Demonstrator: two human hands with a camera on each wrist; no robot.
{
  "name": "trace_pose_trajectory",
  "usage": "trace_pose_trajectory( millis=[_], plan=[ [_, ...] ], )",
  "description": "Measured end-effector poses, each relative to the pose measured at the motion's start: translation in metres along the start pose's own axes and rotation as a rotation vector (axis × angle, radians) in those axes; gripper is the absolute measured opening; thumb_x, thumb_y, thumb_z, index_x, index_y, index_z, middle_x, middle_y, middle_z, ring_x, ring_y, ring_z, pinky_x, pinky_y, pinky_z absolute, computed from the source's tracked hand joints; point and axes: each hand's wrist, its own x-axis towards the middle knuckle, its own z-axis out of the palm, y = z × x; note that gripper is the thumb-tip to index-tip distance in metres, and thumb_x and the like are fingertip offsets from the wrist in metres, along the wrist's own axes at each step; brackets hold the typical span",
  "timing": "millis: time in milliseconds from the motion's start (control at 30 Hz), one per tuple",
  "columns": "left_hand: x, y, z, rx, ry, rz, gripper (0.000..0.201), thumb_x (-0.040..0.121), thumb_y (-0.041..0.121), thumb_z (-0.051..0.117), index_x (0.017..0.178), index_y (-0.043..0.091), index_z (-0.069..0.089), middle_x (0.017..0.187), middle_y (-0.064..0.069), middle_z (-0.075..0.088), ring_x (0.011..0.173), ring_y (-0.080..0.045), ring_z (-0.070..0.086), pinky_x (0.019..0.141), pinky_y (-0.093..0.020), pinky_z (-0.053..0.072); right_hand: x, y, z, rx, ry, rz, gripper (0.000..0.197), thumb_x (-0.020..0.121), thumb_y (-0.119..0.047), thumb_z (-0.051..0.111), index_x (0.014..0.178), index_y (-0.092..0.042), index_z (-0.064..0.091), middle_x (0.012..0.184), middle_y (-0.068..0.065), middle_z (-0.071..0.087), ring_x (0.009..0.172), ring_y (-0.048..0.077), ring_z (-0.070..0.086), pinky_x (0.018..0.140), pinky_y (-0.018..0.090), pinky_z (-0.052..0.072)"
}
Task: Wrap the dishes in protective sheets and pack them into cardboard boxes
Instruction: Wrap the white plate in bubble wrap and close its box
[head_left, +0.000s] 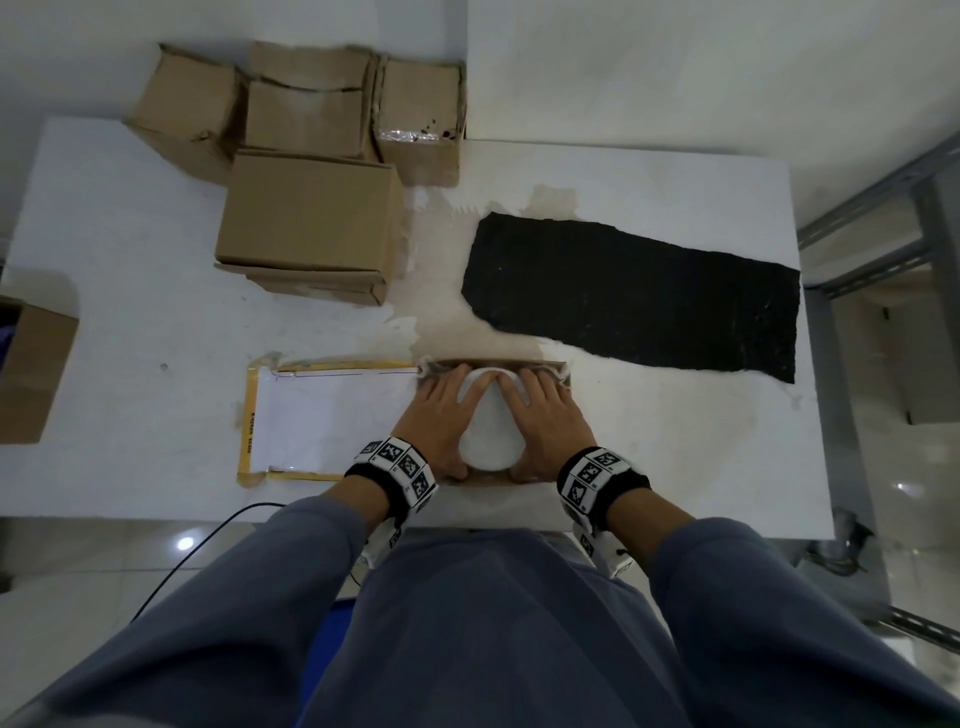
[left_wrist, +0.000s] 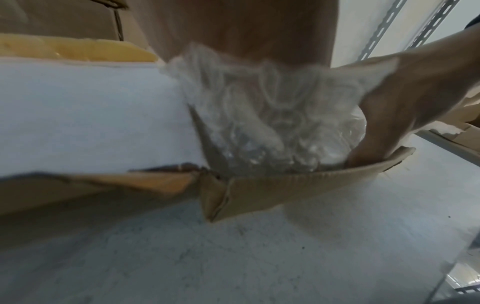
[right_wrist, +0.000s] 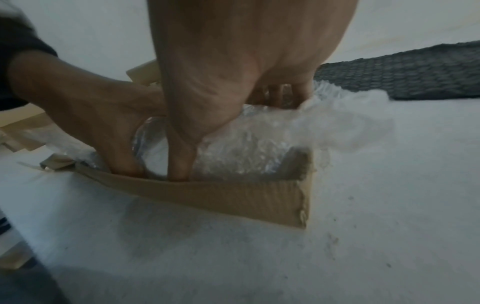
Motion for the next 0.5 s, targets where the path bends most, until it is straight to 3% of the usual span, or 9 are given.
trace_pose_trajectory(
  millis=[100, 167, 267, 367, 500],
  plan=[
    [-0.002, 0.001, -0.001, -0.006, 0.043, 0.048, 0.125, 0.059, 0.051, 0.079, 0.154, 0.016, 0.007, 0.149, -0.022, 0.033, 0.136, -0.04, 0.038, 0.119, -0.054, 0.022, 0.0, -0.003, -0.001, -0.015, -0.01, 0.007, 0.117, 0.07, -0.062, 0.074, 0.156, -0.015, 0.012, 0.154, 0.02, 0.023, 0.14, 0.04, 0.026, 0.116, 0.052, 0.025],
    [-0.005, 0.001, -0.001, -0.041, 0.083, 0.081, 0.123, 0.061, 0.05, 0.08, 0.154, 0.017, 0.007, 0.15, -0.026, 0.031, 0.137, -0.043, 0.037, 0.117, -0.056, 0.026, 0.001, -0.006, -0.002, 0.001, -0.005, 0.005, 0.114, 0.072, -0.062, 0.074, 0.155, -0.012, 0.015, 0.154, 0.021, 0.024, 0.141, 0.04, 0.026, 0.116, 0.052, 0.025],
    [-0.006, -0.001, -0.004, -0.071, 0.061, 0.112, 0.12, 0.063, 0.063, 0.072, 0.156, 0.015, 0.014, 0.154, -0.022, 0.027, 0.142, -0.038, 0.031, 0.118, -0.054, 0.025, 0.004, -0.007, -0.002, 0.023, 0.028, -0.014, 0.115, 0.063, -0.066, 0.077, 0.151, -0.012, 0.025, 0.151, 0.018, 0.03, 0.138, 0.038, 0.033, 0.114, 0.052, 0.03],
    [0.001, -0.001, -0.007, -0.046, -0.01, 0.084, 0.122, 0.06, 0.076, 0.056, 0.156, 0.015, 0.011, 0.155, -0.018, 0.026, 0.144, -0.034, 0.028, 0.117, -0.058, 0.021, 0.006, -0.005, 0.002, 0.027, 0.029, -0.023, 0.121, 0.059, -0.065, 0.08, 0.152, -0.012, 0.024, 0.152, 0.019, 0.03, 0.138, 0.04, 0.034, 0.114, 0.055, 0.031],
    [0.008, 0.005, -0.003, 0.028, -0.069, 0.014, 0.133, 0.054, 0.07, 0.073, 0.155, 0.02, 0.002, 0.158, -0.018, 0.017, 0.147, -0.036, 0.021, 0.116, -0.059, 0.022, 0.007, -0.011, 0.0, -0.043, 0.001, -0.007, 0.127, 0.056, -0.062, 0.083, 0.153, -0.01, 0.02, 0.155, 0.021, 0.026, 0.139, 0.041, 0.03, 0.113, 0.056, 0.03]
  ],
)
